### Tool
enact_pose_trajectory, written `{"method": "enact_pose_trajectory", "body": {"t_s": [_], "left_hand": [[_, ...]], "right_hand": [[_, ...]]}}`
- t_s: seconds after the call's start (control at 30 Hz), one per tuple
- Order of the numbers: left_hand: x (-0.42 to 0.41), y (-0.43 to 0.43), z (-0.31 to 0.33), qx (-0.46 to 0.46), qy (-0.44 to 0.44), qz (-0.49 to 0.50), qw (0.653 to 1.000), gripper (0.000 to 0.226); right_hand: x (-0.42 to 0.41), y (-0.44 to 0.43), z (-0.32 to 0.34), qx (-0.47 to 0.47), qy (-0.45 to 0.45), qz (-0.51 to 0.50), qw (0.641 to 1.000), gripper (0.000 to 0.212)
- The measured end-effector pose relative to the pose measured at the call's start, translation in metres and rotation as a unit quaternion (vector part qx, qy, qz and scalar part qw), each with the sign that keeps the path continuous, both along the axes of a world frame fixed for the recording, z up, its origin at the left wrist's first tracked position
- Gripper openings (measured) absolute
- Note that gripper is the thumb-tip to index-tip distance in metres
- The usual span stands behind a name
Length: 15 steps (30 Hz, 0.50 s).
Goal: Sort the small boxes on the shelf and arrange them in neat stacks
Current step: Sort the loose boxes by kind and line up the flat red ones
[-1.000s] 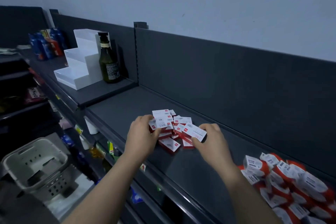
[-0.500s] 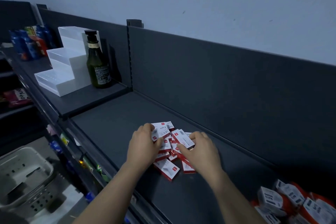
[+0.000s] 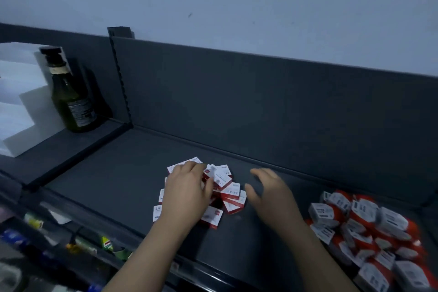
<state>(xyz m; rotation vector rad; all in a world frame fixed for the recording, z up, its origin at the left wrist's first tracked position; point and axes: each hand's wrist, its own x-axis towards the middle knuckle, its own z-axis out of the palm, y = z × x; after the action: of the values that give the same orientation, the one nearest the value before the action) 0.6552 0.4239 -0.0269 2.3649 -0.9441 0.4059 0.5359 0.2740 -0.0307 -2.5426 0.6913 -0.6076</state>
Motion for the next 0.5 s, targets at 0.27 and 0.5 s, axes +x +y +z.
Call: {"method": "enact_pose_trajectory", "body": {"t_s": [0.27,0.5], "left_hand": [[-0.048,-0.024,0.009,0.032,-0.039,-0.149,0.988,0.021],[-0.116,-0.059,0.010,0.023,-0.021,-0.263,0.964,0.035]], "right_hand": [[-0.086,0.012,0.009,-0.043,0.036,-0.120,0.991,0.042],[-0.174,0.013,0.018,-0.061,0.019,-0.210,0.976,0.027]]}}
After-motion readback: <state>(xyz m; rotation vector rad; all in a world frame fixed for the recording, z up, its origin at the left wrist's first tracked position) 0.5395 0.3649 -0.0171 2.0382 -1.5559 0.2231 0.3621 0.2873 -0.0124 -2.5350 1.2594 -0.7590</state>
